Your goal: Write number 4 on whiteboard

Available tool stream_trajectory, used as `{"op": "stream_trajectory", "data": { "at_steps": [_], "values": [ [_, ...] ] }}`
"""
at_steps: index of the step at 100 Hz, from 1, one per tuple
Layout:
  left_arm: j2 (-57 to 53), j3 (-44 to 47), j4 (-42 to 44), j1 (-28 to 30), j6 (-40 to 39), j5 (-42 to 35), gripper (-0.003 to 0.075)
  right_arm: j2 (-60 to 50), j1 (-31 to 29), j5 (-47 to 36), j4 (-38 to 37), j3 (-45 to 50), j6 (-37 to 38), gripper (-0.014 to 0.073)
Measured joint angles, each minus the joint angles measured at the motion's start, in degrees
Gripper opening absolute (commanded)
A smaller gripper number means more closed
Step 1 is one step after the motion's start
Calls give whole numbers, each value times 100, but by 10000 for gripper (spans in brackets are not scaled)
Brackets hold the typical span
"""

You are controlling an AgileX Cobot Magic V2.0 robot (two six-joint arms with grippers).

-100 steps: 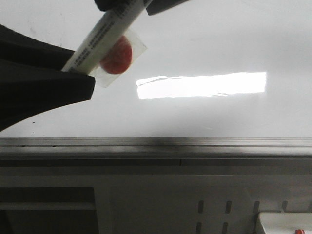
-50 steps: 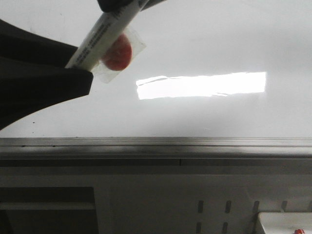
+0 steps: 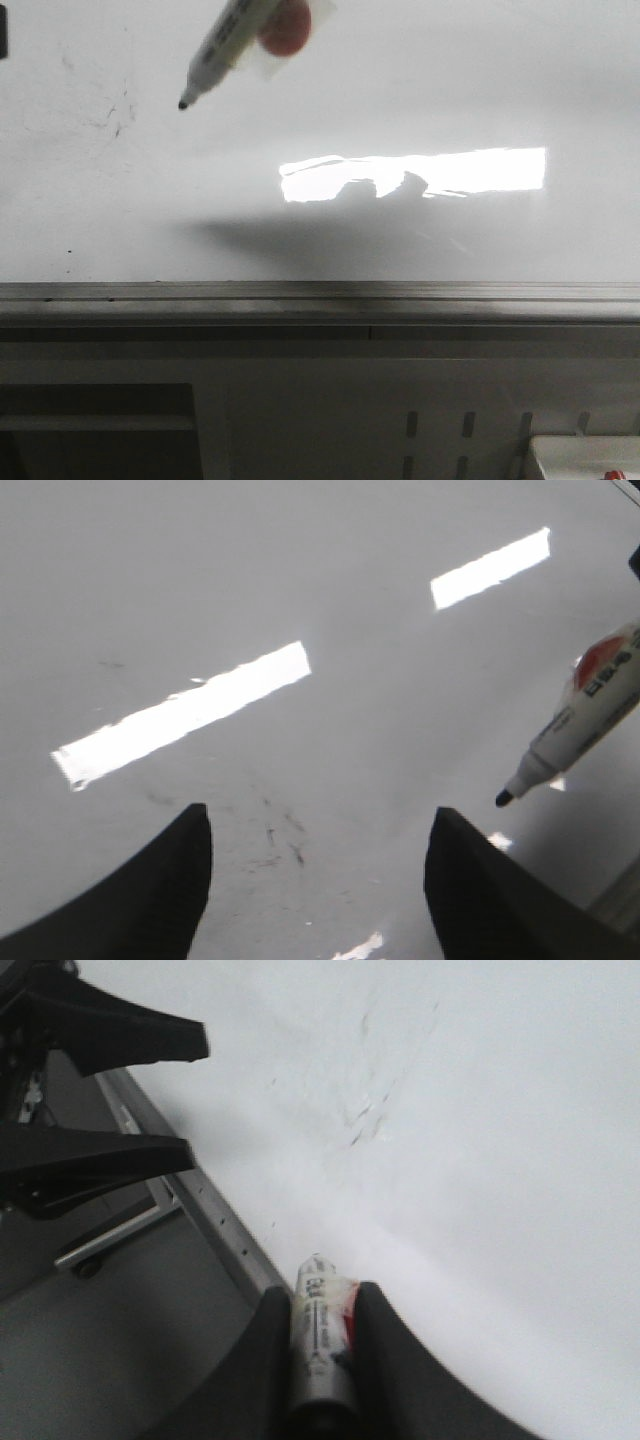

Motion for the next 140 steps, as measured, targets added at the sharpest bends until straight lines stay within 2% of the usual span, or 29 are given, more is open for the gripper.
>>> {"op": "stream_trajectory", "data": {
  "at_steps": [23, 61, 99, 140],
  "values": [
    [-310, 0, -249, 487, 0, 325, 430, 715, -404, 0, -276, -729, 0, -67],
    [-310, 0, -258, 556, 0, 363, 429, 1143, -676, -15, -364, -946, 0, -67],
    [-310, 0, -258, 556, 0, 369, 428, 1191, -359, -231, -137, -417, 10, -66],
    [-310, 0, -258, 556, 0, 376, 428, 362, -980, 208, -7, 90, 32, -66]
  ]
}}
